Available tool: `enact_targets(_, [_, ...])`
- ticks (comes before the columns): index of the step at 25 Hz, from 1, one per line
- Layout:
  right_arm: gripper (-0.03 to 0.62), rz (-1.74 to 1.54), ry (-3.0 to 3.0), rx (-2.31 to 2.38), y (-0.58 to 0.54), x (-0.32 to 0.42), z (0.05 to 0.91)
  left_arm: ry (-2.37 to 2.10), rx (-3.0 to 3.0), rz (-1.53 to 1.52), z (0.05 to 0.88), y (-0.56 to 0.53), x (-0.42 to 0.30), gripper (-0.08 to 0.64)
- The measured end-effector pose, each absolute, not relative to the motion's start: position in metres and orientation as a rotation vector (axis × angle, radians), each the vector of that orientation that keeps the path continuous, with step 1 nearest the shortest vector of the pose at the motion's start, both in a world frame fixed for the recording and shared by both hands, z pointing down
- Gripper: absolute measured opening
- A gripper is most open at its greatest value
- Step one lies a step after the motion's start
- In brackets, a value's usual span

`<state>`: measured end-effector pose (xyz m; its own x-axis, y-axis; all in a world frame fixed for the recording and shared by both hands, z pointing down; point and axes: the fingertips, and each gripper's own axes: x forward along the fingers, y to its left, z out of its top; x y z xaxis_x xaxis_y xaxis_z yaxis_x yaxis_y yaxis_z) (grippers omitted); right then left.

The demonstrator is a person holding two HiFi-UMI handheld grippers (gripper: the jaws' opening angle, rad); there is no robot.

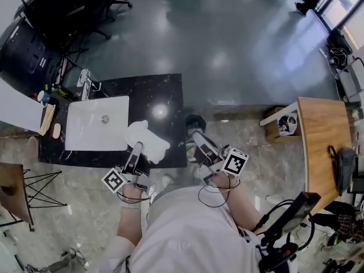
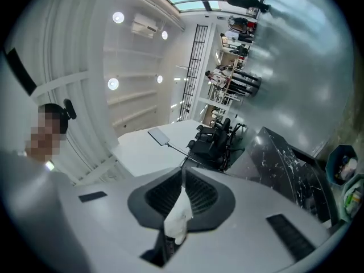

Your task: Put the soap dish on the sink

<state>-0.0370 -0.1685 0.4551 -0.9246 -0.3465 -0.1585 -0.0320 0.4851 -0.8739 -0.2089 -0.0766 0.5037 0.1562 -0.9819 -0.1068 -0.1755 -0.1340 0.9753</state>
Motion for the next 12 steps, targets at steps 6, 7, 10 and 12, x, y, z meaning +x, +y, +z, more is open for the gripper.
enact_targets(6, [0.032,-1.445,2.367,-0.329,-0.159,-0.031,0.452,-1.134,1.469,-1.078,0.523,-0.107,-0.217,0.124])
enact_targets(7, [0.032,-1.441,2.368,-0.337,-0.158,-0.029,0.452,-1.128,1.46,-1.077,0.528,-0.114,-0.219,0.124])
enact_targets(10, [0.032,-1.437,2.359,-0.356,-0.154,-0.023,0.452,-1.117,1.433,-1.055,0.542,-0.134,-0.221,0.124])
enact_targets(12, [0.032,-1.453,2.336,-0.37,-0.151,-0.018,0.455,-1.098,1.415,-1.046,0.552,-0.147,-0.222,0.124])
